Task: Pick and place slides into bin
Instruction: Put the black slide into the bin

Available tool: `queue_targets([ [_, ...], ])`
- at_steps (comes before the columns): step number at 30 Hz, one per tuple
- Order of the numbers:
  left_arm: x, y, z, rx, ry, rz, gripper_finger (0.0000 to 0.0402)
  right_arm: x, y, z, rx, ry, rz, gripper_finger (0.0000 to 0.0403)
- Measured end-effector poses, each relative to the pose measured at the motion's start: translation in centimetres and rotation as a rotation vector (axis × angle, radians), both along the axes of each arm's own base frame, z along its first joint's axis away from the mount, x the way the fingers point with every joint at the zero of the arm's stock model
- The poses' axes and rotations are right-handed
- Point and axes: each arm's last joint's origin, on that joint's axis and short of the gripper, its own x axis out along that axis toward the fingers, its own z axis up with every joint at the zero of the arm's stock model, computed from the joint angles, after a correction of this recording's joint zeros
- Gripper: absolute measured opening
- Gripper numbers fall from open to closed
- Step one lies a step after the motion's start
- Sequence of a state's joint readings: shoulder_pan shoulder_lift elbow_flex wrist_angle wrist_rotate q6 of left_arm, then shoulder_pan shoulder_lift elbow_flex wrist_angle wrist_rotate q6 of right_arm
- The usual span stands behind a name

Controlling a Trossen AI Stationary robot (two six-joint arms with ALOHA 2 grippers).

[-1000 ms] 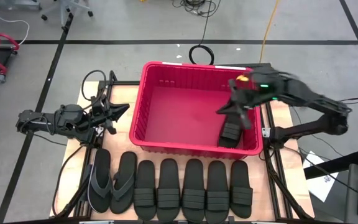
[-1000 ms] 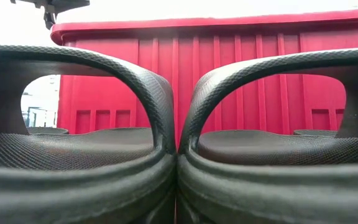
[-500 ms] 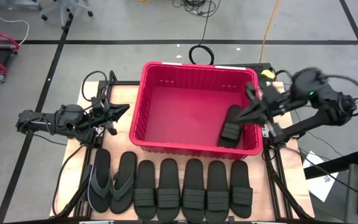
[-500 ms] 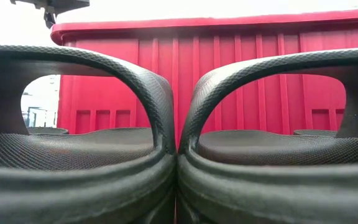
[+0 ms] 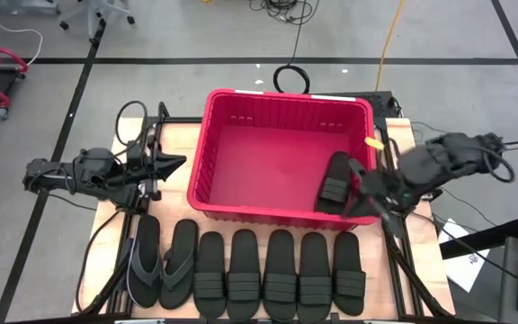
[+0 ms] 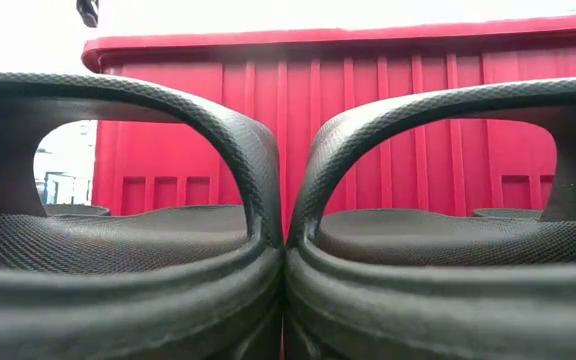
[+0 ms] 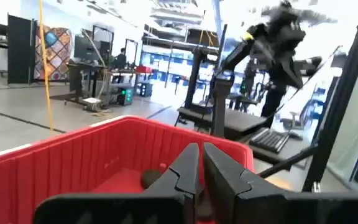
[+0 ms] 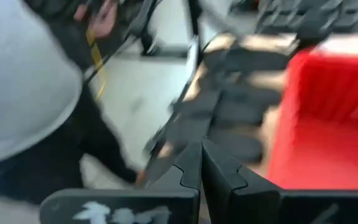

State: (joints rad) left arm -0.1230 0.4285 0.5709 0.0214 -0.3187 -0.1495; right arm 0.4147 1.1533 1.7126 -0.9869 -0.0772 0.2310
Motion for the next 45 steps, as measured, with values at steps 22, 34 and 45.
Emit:
queue_targets([
  [22, 1.0, 0.3, 0.9, -0.177, -0.134, 0.127, 0.0026, -11.1, 4.7, -9.3, 0.101, 0.174, 0.168, 0.0000],
  [34, 0.3, 0.2, 1.2, -0.134, -0.155, 0.065, 0.0026, -9.9, 11.2, -18.8, 0.113, 0.302, -0.002, 0.0000],
  [45, 0.2, 0.1, 1.1, -0.102, -0.136, 0.028, 0.0026, -9.7, 10.8, -23.5, 0.304, 0.453, -0.205, 0.0000],
])
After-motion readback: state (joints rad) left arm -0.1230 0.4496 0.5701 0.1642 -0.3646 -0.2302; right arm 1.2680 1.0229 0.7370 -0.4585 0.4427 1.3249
